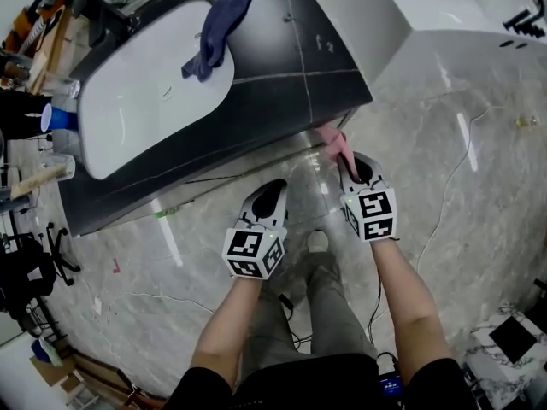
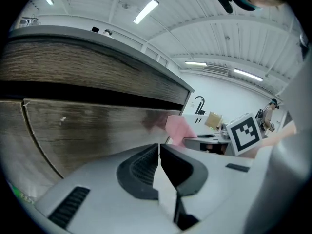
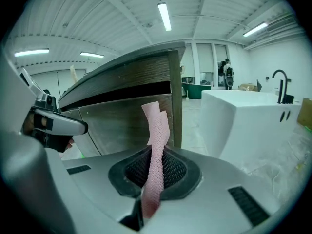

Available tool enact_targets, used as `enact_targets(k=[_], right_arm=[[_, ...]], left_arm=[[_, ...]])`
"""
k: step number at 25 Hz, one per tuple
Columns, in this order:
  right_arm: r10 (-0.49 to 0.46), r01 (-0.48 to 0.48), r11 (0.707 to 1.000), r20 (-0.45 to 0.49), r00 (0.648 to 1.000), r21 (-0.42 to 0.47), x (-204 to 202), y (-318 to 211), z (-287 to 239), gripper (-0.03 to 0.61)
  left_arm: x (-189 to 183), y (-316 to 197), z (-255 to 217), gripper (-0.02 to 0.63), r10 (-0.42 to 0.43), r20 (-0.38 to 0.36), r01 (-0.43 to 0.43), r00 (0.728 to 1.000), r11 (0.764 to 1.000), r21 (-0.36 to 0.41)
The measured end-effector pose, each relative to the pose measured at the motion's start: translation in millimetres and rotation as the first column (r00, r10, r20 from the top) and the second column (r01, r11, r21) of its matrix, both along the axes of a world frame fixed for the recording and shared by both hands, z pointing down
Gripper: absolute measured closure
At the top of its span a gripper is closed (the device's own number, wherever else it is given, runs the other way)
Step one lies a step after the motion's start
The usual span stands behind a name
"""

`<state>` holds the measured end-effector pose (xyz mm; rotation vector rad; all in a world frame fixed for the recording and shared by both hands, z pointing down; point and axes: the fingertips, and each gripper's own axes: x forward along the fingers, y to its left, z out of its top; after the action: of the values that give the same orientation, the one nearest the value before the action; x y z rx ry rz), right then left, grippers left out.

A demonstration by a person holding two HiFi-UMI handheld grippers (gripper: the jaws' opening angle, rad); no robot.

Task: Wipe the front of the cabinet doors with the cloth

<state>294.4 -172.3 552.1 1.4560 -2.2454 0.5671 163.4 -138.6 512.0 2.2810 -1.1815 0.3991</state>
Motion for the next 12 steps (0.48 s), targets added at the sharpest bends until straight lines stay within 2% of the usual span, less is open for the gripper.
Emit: enact_targets(k=[5,9,12], right_arm=[[0.014,-0.014,1.0,0.012,1.0,0.016,0.2,16.4,-6.8,0.534],[-0.043,0.042,0.999,0.011,0.999,0.025,-36.5,42.7,-3.7,0.534],[-0.085,0.085,0.996,0.024,0.996,0.021,-72.7,61.3,-0.1,0.534]], left_arm=[[-4.5,3.0,-7.5,0.597,-0.007,-0.017,0.007,1.0,1.0,0.008],[-21.0,11.1,2.1,0.597,-0.026,-0.092,0.025,0.995,1.0,-0.019],[-39.1,24.7,9.7,0.597,-0.007,-0.074,0.005,0.997,1.0,-0.021]])
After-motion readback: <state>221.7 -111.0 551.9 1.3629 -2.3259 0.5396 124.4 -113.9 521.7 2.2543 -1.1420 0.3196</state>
